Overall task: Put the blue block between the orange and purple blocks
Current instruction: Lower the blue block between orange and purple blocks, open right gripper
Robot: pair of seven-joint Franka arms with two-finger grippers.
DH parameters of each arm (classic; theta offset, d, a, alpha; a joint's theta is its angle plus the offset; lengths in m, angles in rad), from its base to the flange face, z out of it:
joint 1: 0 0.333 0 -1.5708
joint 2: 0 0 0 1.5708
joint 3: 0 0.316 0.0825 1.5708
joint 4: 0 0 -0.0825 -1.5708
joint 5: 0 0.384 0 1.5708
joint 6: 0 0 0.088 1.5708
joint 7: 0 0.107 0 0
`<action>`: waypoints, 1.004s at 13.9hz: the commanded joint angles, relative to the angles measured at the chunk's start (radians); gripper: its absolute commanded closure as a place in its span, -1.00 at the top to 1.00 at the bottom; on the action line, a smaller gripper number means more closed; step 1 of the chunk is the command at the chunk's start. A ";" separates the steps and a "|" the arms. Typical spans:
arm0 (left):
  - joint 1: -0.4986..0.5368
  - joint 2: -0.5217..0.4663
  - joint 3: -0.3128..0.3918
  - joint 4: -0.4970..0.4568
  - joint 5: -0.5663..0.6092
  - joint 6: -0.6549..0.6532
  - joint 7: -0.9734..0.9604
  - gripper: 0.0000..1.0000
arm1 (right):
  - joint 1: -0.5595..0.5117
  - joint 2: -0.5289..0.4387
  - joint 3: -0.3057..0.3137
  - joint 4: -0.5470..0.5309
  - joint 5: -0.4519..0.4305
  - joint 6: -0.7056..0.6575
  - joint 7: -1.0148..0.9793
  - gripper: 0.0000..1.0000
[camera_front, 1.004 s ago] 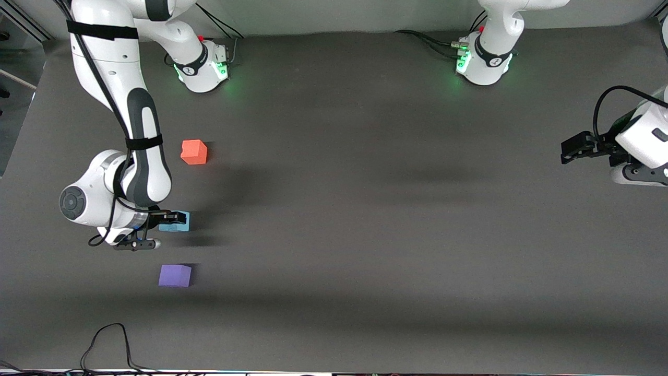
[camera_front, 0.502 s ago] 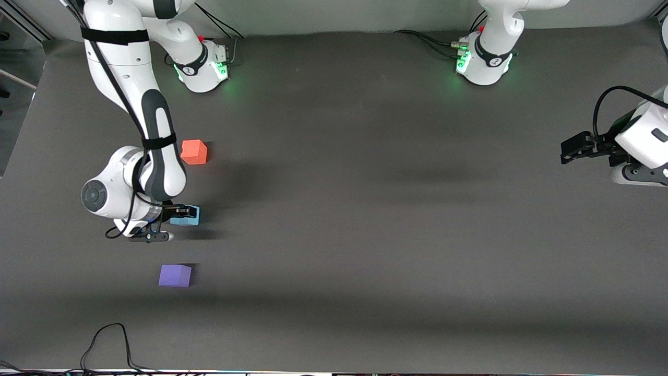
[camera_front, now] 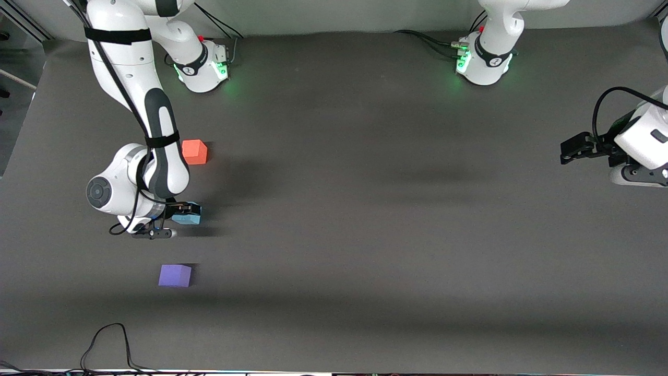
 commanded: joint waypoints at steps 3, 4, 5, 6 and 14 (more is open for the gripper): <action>-0.007 -0.006 0.005 -0.006 0.003 0.010 -0.015 1.00 | 0.016 -0.056 -0.052 0.111 0.015 -0.159 -0.004 1.00; -0.006 -0.006 0.005 -0.006 0.003 0.010 -0.015 1.00 | 0.018 -0.056 -0.072 0.164 -0.014 -0.230 0.008 1.00; -0.006 -0.006 0.005 -0.006 0.003 0.013 -0.015 1.00 | 0.019 -0.061 -0.076 0.215 -0.075 -0.285 0.038 1.00; -0.006 -0.006 0.005 -0.006 0.003 0.014 -0.015 1.00 | 0.019 -0.091 -0.083 0.256 -0.126 -0.314 0.090 1.00; -0.006 -0.006 0.005 -0.006 0.003 0.014 -0.015 1.00 | 0.054 -0.215 -0.087 0.559 -0.307 -0.526 0.163 1.00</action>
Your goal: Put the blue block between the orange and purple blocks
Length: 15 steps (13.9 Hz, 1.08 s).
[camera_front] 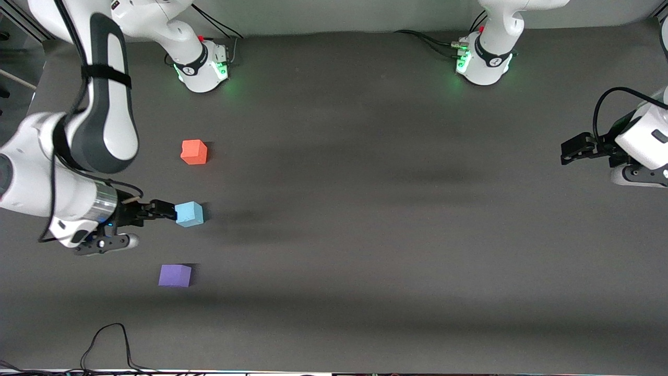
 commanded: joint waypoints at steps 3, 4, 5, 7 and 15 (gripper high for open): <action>-0.006 -0.006 0.004 -0.006 0.003 0.011 -0.015 1.00 | 0.009 -0.091 -0.004 0.077 -0.096 -0.057 0.023 1.00; -0.006 -0.006 0.004 -0.006 0.003 0.011 -0.015 1.00 | 0.011 -0.095 -0.006 0.079 -0.105 -0.057 0.017 1.00; -0.006 -0.006 0.004 -0.006 0.003 0.011 -0.015 1.00 | 0.009 -0.101 -0.003 0.077 -0.105 -0.060 0.020 1.00; -0.006 -0.006 0.004 -0.006 0.003 0.011 -0.015 1.00 | -0.004 -0.124 0.011 0.068 -0.110 -0.076 0.035 1.00; -0.007 -0.006 0.002 -0.006 0.003 0.013 -0.015 1.00 | -0.598 -0.332 0.690 -0.064 -0.318 -0.111 0.118 1.00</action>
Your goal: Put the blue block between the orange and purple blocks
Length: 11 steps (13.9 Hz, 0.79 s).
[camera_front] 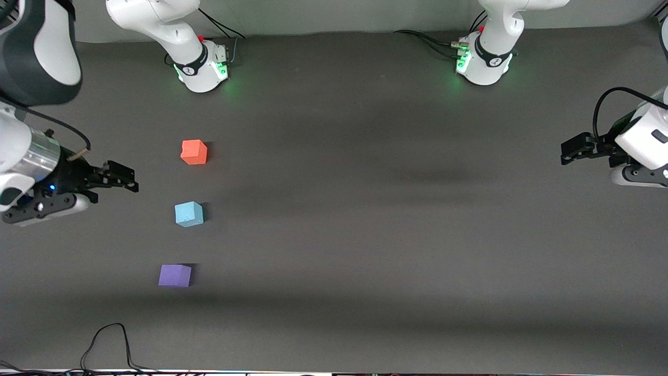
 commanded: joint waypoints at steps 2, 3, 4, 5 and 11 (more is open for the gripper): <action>-0.007 -0.005 0.004 -0.007 0.003 0.012 -0.015 1.00 | -0.151 -0.079 0.168 -0.102 -0.046 0.022 0.036 1.00; -0.009 -0.006 0.004 -0.007 0.003 0.011 -0.015 1.00 | -0.152 -0.091 0.170 -0.119 -0.054 0.021 0.043 1.00; -0.009 -0.006 0.004 -0.007 0.003 0.012 -0.015 1.00 | -0.152 -0.129 0.170 -0.159 -0.054 0.022 0.049 1.00; -0.009 -0.006 0.004 -0.007 0.003 0.011 -0.016 1.00 | -0.145 -0.167 0.170 -0.206 -0.054 0.025 0.060 1.00; -0.009 -0.006 0.004 -0.007 0.003 0.011 -0.016 1.00 | -0.120 -0.180 0.174 -0.205 -0.058 0.005 0.184 1.00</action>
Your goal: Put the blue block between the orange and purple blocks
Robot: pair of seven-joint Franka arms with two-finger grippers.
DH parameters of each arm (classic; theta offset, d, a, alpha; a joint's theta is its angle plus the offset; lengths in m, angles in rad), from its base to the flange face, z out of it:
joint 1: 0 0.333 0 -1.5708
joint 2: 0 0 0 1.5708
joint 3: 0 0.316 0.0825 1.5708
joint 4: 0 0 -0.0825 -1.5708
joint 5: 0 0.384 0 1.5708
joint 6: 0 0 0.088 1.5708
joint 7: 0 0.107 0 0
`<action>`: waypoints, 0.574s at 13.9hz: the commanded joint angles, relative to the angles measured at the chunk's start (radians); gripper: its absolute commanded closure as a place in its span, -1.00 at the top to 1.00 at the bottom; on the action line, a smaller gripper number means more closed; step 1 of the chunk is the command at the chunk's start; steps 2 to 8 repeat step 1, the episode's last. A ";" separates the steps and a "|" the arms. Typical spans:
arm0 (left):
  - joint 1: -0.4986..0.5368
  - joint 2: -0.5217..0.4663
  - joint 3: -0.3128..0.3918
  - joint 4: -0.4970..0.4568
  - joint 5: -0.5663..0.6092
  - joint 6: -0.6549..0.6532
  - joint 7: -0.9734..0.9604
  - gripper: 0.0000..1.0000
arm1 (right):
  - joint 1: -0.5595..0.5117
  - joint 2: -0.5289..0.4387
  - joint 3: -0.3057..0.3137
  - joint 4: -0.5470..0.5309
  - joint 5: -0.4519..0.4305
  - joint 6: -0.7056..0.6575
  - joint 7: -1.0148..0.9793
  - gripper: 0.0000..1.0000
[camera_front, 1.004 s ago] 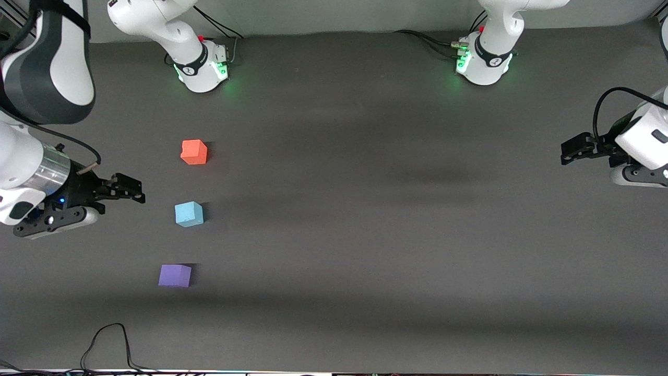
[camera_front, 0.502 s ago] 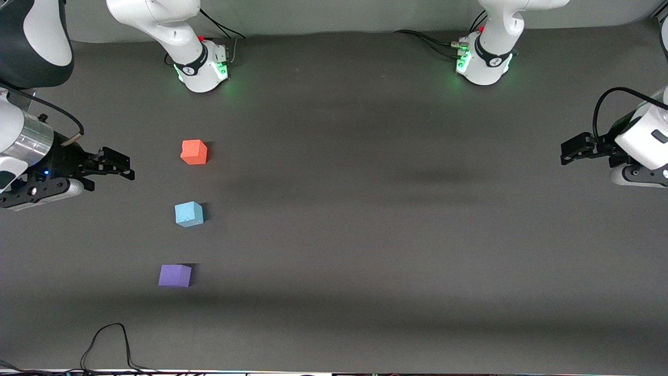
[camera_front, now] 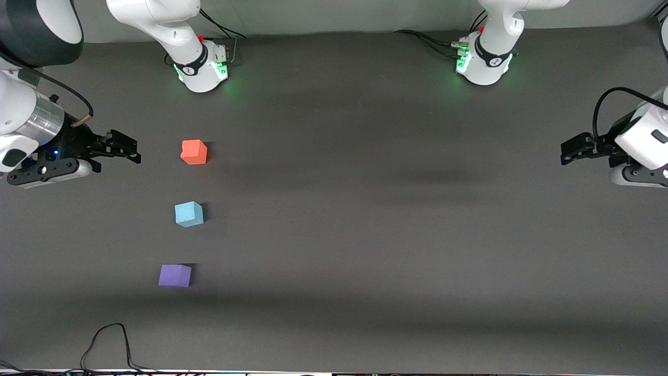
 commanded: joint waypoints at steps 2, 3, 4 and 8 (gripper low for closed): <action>-0.009 -0.007 0.004 -0.007 0.003 0.011 -0.016 1.00 | 0.013 -0.019 0.005 -0.021 -0.031 -0.007 0.066 1.00; -0.009 -0.007 0.004 -0.007 0.003 0.011 -0.016 1.00 | 0.013 -0.019 0.005 -0.021 -0.031 -0.007 0.066 1.00; -0.009 -0.007 0.004 -0.007 0.003 0.011 -0.016 1.00 | 0.013 -0.019 0.005 -0.021 -0.031 -0.007 0.066 1.00; -0.009 -0.007 0.004 -0.007 0.003 0.011 -0.016 1.00 | 0.013 -0.019 0.005 -0.021 -0.031 -0.007 0.066 1.00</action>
